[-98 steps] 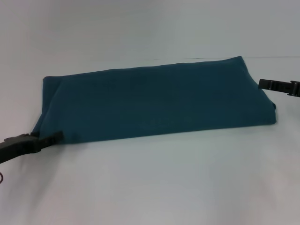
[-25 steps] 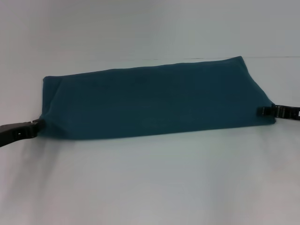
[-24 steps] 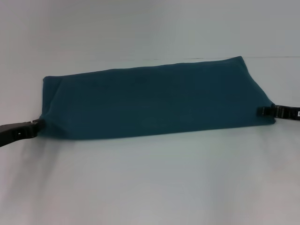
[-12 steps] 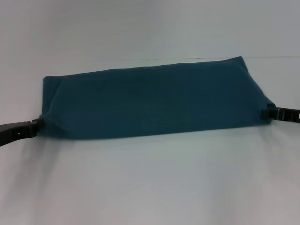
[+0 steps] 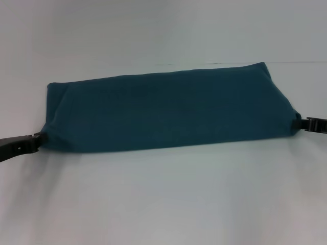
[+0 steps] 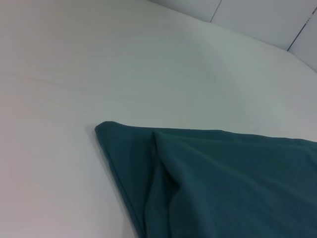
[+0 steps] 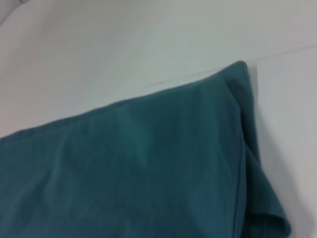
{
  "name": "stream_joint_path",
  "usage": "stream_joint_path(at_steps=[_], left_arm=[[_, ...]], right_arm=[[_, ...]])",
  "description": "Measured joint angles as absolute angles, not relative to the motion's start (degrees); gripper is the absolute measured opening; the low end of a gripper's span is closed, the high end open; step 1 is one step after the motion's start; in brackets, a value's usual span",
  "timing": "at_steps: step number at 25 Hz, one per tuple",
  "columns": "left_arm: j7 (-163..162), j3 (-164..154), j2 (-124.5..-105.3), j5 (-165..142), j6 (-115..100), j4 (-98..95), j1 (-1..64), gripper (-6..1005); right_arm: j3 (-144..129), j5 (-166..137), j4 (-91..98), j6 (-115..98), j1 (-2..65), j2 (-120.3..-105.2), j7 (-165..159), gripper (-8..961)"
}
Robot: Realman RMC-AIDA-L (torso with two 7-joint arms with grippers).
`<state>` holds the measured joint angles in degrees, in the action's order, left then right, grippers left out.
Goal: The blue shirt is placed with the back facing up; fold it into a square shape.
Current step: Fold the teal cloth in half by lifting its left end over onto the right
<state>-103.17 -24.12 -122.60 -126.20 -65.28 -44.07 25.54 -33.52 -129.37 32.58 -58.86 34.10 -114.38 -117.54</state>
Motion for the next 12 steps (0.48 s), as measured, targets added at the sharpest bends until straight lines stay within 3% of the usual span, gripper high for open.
stream_joint_path(at_steps=[12], left_arm=[[-103.9, -23.2, -122.61, -126.1, -68.1, -47.5, 22.2, -1]], right_arm=[[-33.2, -120.9, 33.4, -64.9, 28.5, -114.46, -112.0, 3]])
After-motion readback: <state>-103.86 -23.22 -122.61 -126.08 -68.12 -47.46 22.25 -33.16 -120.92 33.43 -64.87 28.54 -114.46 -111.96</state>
